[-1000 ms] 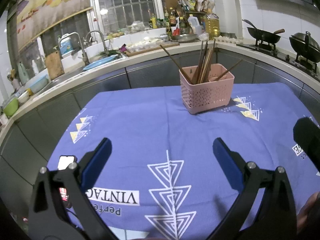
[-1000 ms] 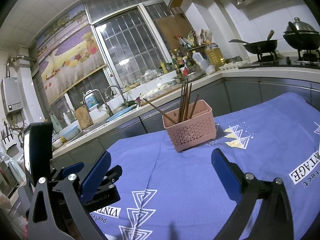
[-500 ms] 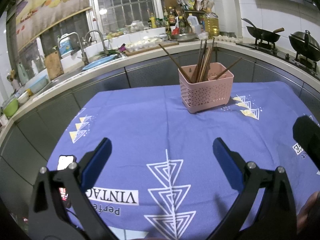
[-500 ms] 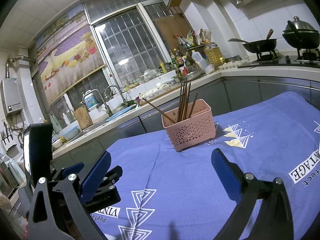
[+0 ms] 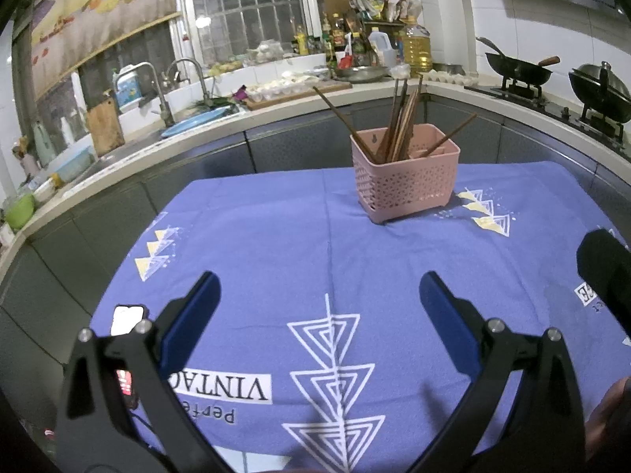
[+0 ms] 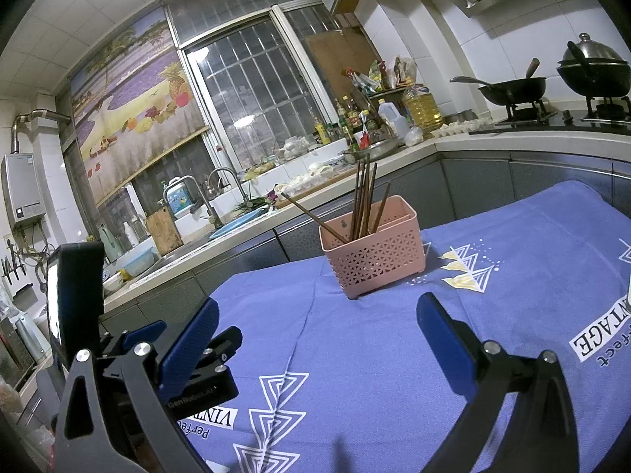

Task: Organize utensils

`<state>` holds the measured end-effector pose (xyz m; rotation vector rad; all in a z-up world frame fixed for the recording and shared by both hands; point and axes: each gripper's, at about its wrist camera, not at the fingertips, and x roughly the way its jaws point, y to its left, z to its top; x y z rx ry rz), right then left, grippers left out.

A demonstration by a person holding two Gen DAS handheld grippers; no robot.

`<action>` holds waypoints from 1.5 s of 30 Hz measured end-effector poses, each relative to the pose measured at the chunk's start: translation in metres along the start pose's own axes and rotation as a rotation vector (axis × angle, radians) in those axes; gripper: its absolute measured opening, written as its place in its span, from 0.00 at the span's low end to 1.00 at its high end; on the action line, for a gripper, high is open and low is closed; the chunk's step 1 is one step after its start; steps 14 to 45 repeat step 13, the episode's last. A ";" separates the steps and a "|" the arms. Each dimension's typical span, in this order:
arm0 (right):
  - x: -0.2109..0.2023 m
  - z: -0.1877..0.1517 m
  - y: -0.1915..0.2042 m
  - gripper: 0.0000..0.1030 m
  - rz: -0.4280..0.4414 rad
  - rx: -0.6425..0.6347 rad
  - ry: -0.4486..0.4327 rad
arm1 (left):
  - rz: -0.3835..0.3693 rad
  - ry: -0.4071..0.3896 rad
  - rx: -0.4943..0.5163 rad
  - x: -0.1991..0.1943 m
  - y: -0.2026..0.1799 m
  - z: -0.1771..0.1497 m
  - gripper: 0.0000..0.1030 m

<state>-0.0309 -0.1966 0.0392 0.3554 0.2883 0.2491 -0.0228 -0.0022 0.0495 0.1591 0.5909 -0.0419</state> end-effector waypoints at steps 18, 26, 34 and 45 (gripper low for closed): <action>-0.001 -0.002 -0.003 0.96 0.004 0.007 0.007 | -0.011 0.014 0.004 0.005 -0.006 -0.003 0.94; -0.001 -0.002 -0.003 0.96 0.004 0.007 0.007 | -0.011 0.014 0.004 0.005 -0.006 -0.003 0.94; -0.001 -0.002 -0.003 0.96 0.004 0.007 0.007 | -0.011 0.014 0.004 0.005 -0.006 -0.003 0.94; -0.001 -0.002 -0.003 0.96 0.004 0.007 0.007 | -0.011 0.014 0.004 0.005 -0.006 -0.003 0.94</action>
